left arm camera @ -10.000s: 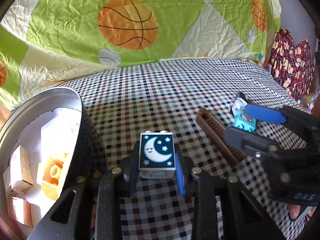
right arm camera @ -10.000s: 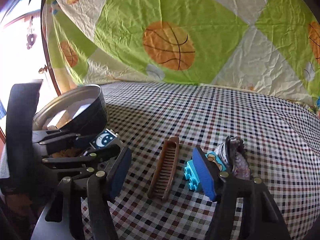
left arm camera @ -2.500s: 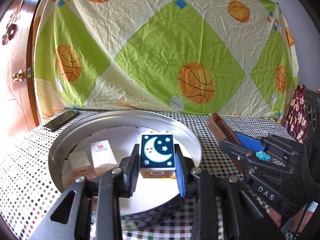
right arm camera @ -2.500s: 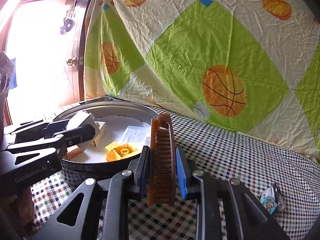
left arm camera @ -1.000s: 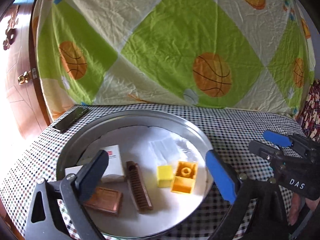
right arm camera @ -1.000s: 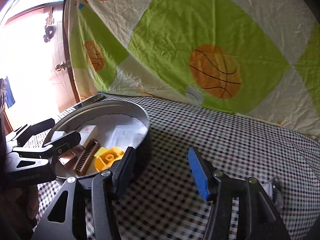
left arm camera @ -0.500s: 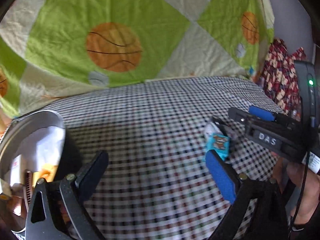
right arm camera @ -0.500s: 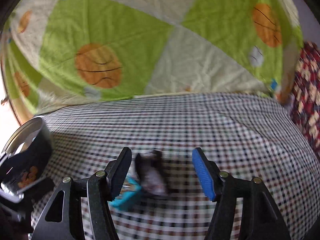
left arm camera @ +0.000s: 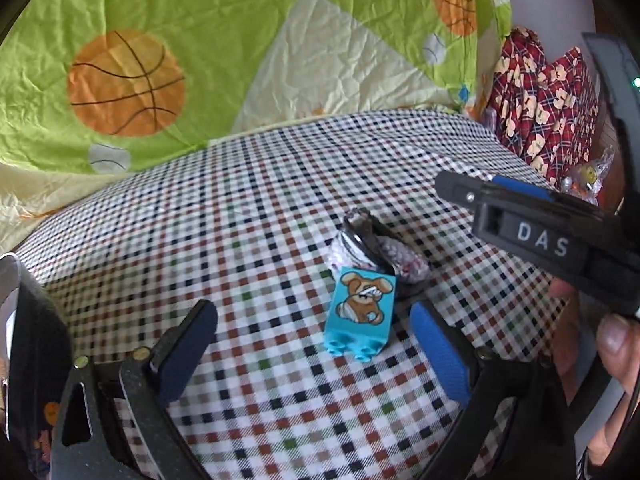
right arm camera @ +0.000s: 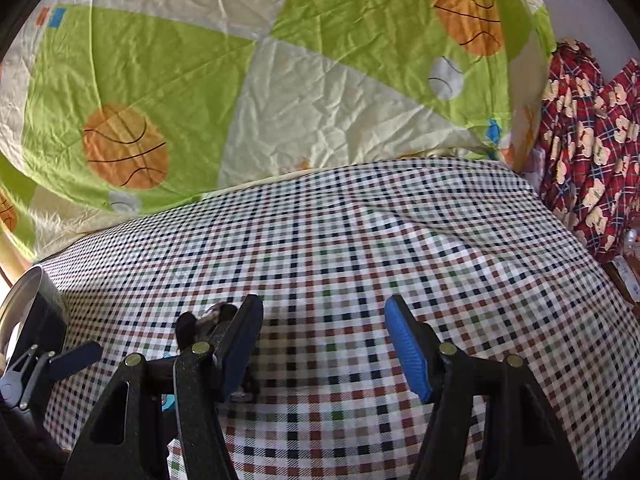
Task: Organize rigid objects
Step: 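Reach left gripper to blue bear block while right gripper reaches silver wrapped packet, then grasp blue bear block with left gripper while right gripper grasps silver wrapped packet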
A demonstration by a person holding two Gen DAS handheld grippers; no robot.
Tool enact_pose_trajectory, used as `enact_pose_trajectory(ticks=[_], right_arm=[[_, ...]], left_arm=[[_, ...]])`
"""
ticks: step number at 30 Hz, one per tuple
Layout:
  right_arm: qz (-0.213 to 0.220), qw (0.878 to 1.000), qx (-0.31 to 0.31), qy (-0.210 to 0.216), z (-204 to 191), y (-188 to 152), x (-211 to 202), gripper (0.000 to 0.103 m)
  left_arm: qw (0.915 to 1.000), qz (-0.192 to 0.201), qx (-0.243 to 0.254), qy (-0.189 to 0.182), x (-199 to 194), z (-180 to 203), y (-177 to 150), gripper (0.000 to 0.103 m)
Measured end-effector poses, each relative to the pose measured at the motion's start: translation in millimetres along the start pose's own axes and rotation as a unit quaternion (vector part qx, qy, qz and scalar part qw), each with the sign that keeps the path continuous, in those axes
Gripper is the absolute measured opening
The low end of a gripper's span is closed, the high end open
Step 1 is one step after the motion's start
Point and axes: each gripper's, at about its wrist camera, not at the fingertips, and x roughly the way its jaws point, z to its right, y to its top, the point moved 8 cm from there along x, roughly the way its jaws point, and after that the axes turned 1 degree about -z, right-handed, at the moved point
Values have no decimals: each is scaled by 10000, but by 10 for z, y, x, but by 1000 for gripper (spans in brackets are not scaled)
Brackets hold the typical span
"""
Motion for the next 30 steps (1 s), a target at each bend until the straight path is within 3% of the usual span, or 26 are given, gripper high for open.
enact_pose_trajectory(ticks=[3, 6, 7, 8, 20, 30], right_arm=[[16, 10000, 34, 0, -2, 8, 12, 66], [-40, 10000, -25, -40, -22, -6, 53, 66], [-49, 10000, -44, -51, -28, -13, 64, 66], [-51, 9999, -68, -55, -35, -17, 73, 66], [3, 9987, -395, 312, -302, -44, 106, 66], [-194, 9929, -944, 703, -692, -99, 162, 66]], left_arm=[[9998, -54, 116, -119, 66, 62, 3, 89], [9990, -223, 193, -343, 157, 132, -15, 56], [9982, -290, 162, -490, 178, 141, -23, 36], [9979, -328, 136, -541, 194, 146, -23, 31], [9998, -37, -88, -191, 21, -227, -71, 30], [9976, 27, -685, 124, 25, -718, -99, 30]])
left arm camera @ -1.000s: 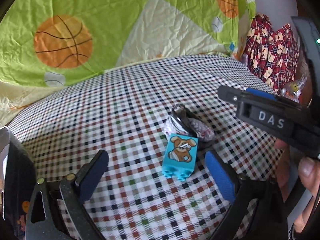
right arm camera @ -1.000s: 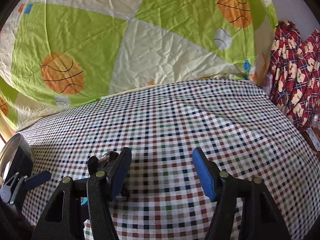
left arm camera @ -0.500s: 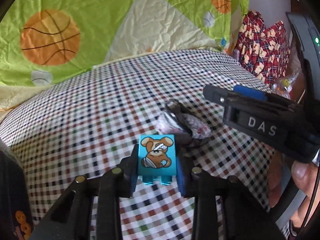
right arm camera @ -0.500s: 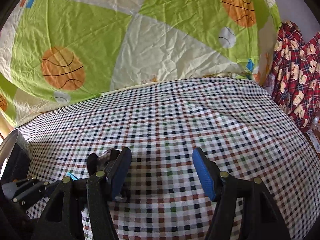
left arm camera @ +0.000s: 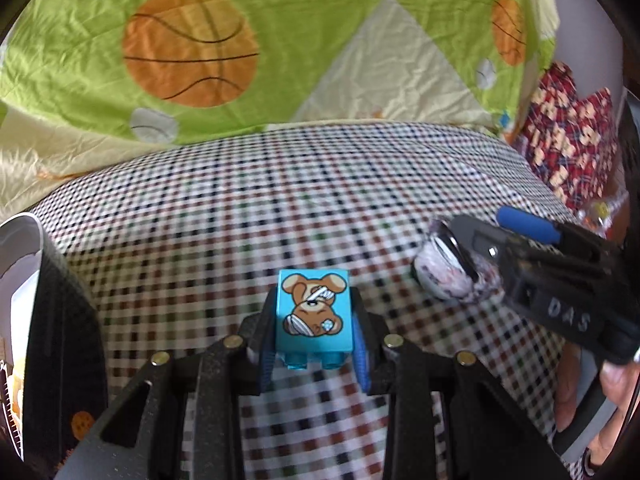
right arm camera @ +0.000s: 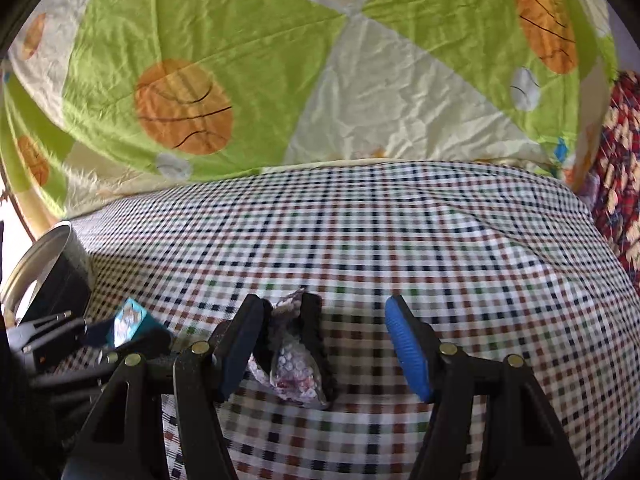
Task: Organize rigid objects
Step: 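Grasp blue bear block with left gripper while right gripper grasps silver wrapped packet, then carry blue bear block toward tin with left gripper while right gripper carries silver packet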
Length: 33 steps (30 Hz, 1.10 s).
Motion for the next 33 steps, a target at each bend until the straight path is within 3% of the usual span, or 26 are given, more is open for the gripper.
enact_pose_trajectory(ticks=[9, 16, 23, 30, 31, 33], right_arm=[[22, 9997, -224, 107, -137, 7, 26, 66], [552, 9976, -382, 177, -268, 67, -161, 66], [-126, 9970, -757, 88, -483, -35, 93, 66], [-792, 9947, -648, -25, -420, -138, 362, 66], [-827, 9947, -617, -2, -409, -150, 369, 65], [-823, 9949, -588, 0, -402, -150, 367, 53]], left_arm=[[9993, 17, -359, 136, 22, -212, 5, 30], [9977, 197, -435, 484, -77, -396, 2, 30], [9961, 171, -686, 531, -91, -543, -22, 30], [9961, 160, -651, 566, -81, -533, -14, 30], [9962, 168, -624, 576, -86, -522, -13, 30], [9965, 187, -567, 587, -94, -506, -12, 30]])
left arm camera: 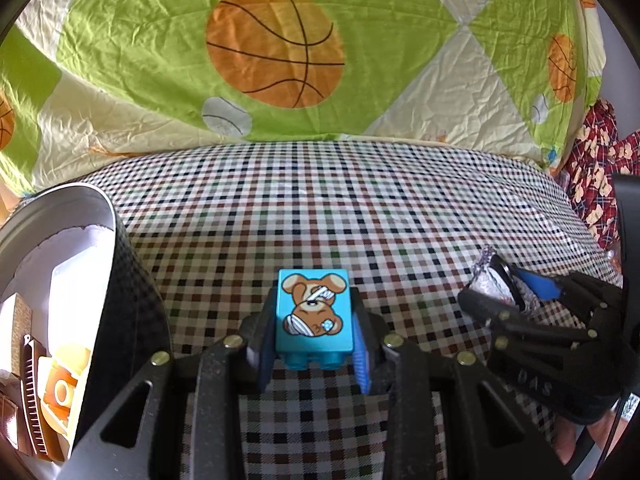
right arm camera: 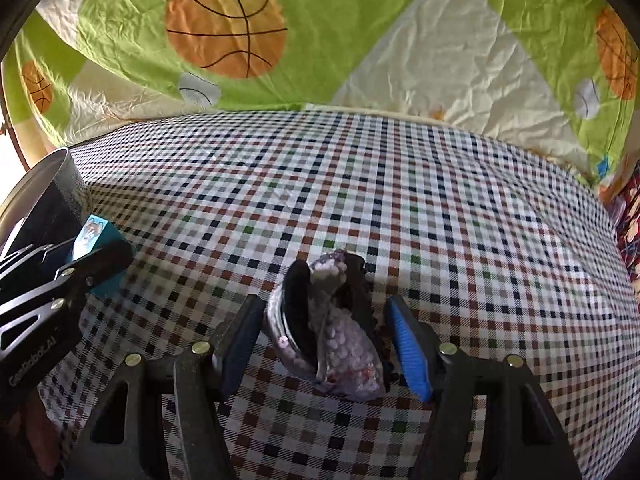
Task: Organize rigid objects
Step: 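Carry blue bear block toward tin with left gripper while right gripper carries silver packet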
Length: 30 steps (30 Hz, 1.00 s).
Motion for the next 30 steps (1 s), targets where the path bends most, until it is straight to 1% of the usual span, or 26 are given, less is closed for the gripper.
enact_pose_trajectory(ticks=[1, 4, 12, 21, 25, 30], right_arm=[[26, 10000, -9, -5, -4, 2, -12, 49], [145, 9999, -33, -13, -17, 13, -65, 46], [749, 9970, -79, -162, -19, 88, -303, 46], [1014, 9946, -217, 2, -161, 81, -468, 46], [1143, 9932, -198, 59, -189, 62, -537, 46], [1434, 9895, -129, 120, -190, 39, -670, 46]], left_arm=[[10000, 9, 16, 6, -9, 8, -3, 30], [10000, 34, 40, 15, -24, 17, -8, 30], [9998, 181, 30, 41, -99, 14, -19, 30], [9986, 519, -26, 101, -257, -24, 2, 30], [9981, 601, 1, 138, -310, -31, -2, 30], [9971, 735, 50, 209, -387, -35, -10, 30]])
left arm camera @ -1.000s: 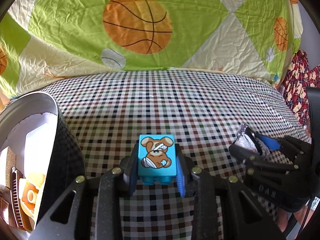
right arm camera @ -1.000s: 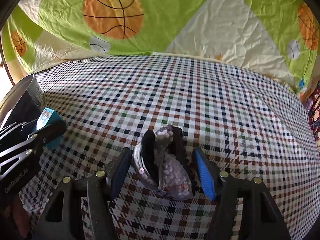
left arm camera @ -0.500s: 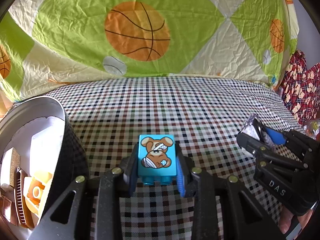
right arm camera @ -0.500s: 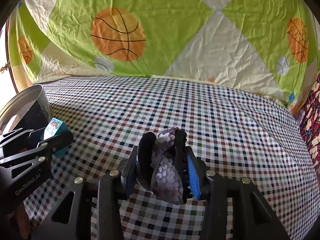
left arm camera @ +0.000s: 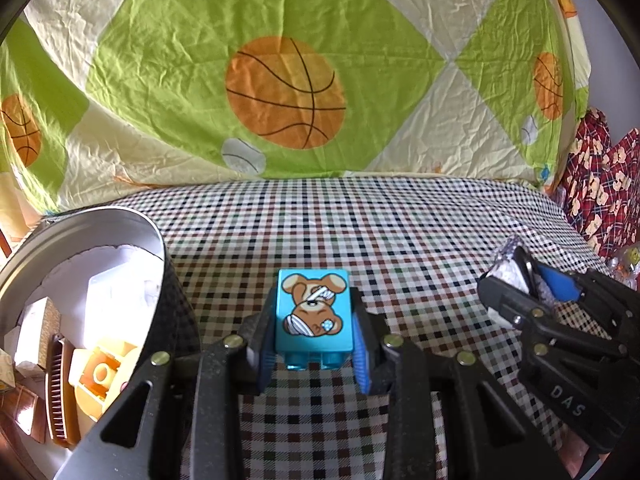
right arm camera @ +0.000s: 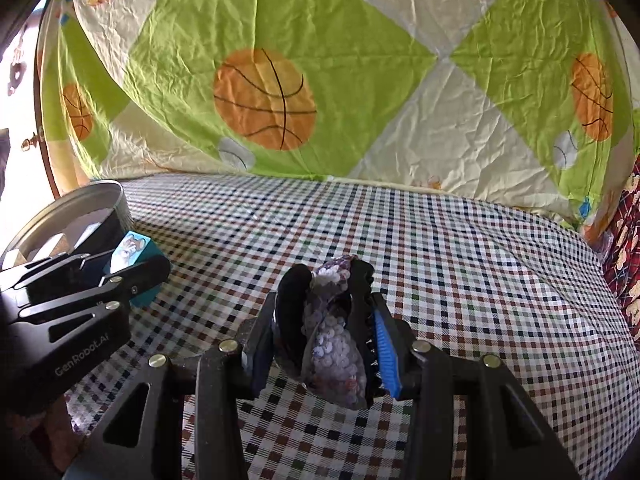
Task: Organize rigid objects
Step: 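Carry blue bear block toward tin with left gripper while right gripper carries silver packet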
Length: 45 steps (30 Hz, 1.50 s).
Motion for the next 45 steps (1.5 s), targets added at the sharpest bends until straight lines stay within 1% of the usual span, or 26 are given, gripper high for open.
enact_pose_trajectory(ticks=[3, 10, 25, 32, 41, 45], right_arm=[[109, 9999, 42, 33, -4, 5, -52, 46], [192, 9998, 95, 27, -3, 6, -88, 46], [494, 9987, -126, -9, -79, 32, -195, 46], [525, 9975, -227, -427, -93, 32, -225, 46], [541, 9967, -127, -589, -27, 25, -267, 46], [559, 9967, -156, -561, -55, 19, -286, 46]], left_arm=[[9999, 87, 52, 34, -38, 2, 8, 30], [9997, 180, 129, 108, -103, 7, 3, 30], [9996, 240, 82, 158, -191, -59, -30, 30], [9987, 376, 61, 324, -298, -123, -51, 30], [9962, 690, 83, 515, -495, -192, -64, 30], [9959, 722, 56, 547, -543, -228, -77, 30]])
